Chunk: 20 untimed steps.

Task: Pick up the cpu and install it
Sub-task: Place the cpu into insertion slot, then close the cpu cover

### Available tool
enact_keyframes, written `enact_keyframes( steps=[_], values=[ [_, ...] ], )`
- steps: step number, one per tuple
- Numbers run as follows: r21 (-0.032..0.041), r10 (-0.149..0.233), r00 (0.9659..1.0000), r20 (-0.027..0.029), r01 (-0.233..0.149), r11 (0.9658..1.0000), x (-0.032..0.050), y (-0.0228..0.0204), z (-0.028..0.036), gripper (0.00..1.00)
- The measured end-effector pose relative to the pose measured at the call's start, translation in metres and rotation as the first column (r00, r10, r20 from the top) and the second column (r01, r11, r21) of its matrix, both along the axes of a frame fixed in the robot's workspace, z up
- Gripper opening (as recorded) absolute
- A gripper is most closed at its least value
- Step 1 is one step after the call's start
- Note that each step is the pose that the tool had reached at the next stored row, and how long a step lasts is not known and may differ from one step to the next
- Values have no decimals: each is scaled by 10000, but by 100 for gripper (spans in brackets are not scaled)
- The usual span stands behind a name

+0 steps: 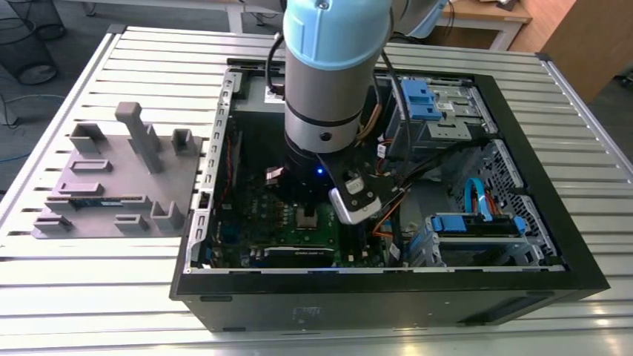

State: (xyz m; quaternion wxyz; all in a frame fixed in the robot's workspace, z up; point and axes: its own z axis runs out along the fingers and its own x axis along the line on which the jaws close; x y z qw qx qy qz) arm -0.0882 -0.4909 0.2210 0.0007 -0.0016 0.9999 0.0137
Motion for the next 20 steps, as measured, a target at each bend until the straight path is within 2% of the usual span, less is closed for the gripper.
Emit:
enact_keyframes(
  steps=[3,6,9,10,20],
  values=[
    [-1,1,10000,-1,-1,10000,0,14,2,11],
    [-1,0,10000,-1,0,10000,0,15,45,11],
    [2,0,10000,1,0,10000,0,15,50,11],
    [-1,0,10000,-1,0,10000,0,15,76,11],
    [0,0,10000,-16,0,10000,8,15,79,11]
  ],
)
